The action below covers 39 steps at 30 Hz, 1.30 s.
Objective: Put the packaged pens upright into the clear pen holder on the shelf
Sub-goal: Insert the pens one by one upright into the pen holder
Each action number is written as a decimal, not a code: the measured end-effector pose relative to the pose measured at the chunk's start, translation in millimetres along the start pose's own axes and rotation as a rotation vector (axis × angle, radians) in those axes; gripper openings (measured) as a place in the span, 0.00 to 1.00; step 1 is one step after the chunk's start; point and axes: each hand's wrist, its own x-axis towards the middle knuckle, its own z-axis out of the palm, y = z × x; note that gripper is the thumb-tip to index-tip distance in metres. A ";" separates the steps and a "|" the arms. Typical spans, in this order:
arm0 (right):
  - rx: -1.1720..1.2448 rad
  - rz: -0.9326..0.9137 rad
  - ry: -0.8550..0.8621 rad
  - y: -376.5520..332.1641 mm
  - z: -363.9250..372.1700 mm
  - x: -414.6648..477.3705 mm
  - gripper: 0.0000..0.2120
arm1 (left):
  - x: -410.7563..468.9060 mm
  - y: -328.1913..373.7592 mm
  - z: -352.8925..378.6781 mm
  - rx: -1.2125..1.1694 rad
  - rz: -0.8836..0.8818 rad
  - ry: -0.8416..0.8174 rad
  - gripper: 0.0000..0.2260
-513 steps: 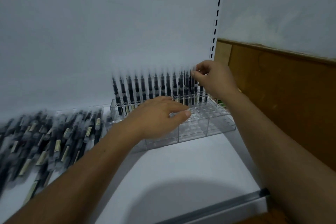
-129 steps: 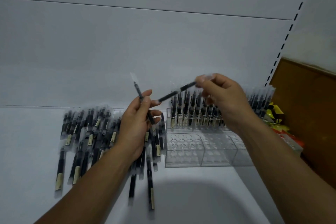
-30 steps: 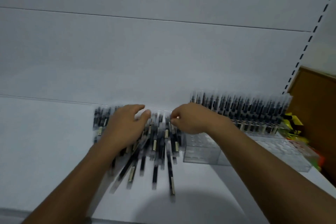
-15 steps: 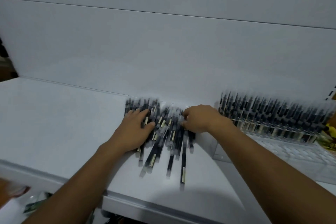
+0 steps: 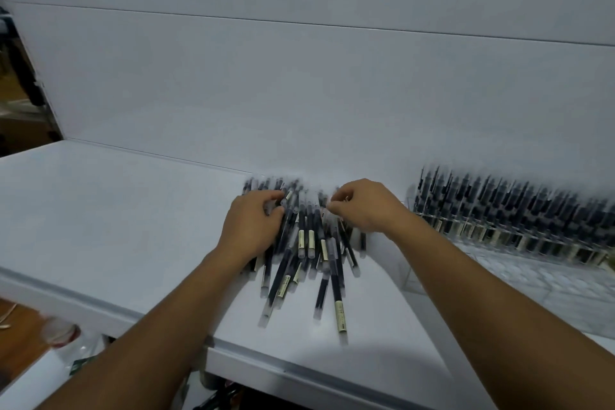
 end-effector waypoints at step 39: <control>0.540 -0.108 0.388 32.0 -33.2 -38.3 0.11 | 8.3 52.1 5.0 0.438 0.053 -0.251 0.27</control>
